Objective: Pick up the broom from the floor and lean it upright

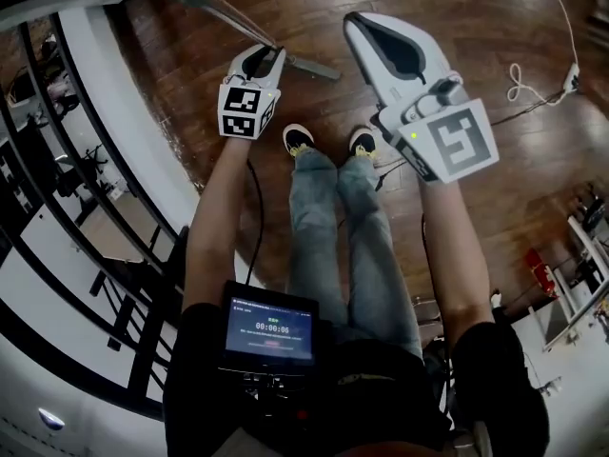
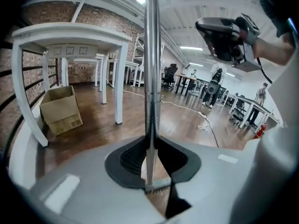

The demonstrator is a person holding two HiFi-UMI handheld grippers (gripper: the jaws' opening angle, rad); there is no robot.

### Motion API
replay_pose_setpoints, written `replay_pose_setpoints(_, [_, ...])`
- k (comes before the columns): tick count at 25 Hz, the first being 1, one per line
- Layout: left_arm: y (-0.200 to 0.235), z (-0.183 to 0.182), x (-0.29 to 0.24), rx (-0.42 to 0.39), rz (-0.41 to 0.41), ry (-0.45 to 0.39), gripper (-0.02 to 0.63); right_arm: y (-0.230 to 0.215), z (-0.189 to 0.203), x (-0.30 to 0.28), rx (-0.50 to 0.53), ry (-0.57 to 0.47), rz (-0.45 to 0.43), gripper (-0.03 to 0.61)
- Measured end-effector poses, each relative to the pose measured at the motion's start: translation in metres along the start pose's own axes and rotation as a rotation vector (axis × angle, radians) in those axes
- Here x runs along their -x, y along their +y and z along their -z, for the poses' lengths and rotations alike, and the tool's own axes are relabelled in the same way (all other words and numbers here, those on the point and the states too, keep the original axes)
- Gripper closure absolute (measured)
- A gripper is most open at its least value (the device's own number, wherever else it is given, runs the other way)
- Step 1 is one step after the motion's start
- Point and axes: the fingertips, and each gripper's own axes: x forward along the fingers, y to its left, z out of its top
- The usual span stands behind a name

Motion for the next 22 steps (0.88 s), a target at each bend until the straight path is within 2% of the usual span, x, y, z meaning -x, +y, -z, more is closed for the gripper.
replay_pose_setpoints(5, [0.004, -0.067, 0.022, -0.025, -0.024, -0.044, 0.517, 0.027, -0.062, -0.013, 0.053, -0.023, -0.051, 0.574])
replay_pose_setpoints(7, [0.01, -0.096, 0.035, -0.019, -0.039, -0.066, 0.517, 0.047, -0.087, -0.014, 0.107, -0.055, -0.094, 0.569])
replay_pose_setpoints(9, [0.016, -0.126, 0.049, -0.015, -0.057, -0.093, 0.517, 0.066, -0.109, -0.022, 0.16, -0.077, -0.14, 0.368])
replay_pose_setpoints(10, [0.018, -0.14, 0.055, -0.016, -0.063, -0.105, 0.517, 0.074, -0.119, -0.027, 0.173, -0.089, -0.155, 0.345])
replay_pose_setpoints(14, [0.026, -0.182, 0.073, -0.062, -0.089, -0.129, 0.517, 0.09, -0.153, -0.058, 0.191, -0.121, -0.187, 0.345])
replay_pose_setpoints(18, [0.034, -0.208, 0.066, -0.107, -0.099, -0.125, 0.517, 0.07, -0.17, -0.103, 0.195, -0.106, -0.186, 0.34])
replay_pose_setpoints(20, [0.039, -0.215, 0.058, -0.094, -0.105, -0.116, 0.518, 0.058, -0.176, -0.121, 0.19, -0.109, -0.189, 0.488])
replay_pose_setpoints(22, [0.048, -0.217, 0.048, -0.067, -0.119, -0.103, 0.518, 0.046, -0.178, -0.134, 0.135, -0.104, -0.226, 0.492])
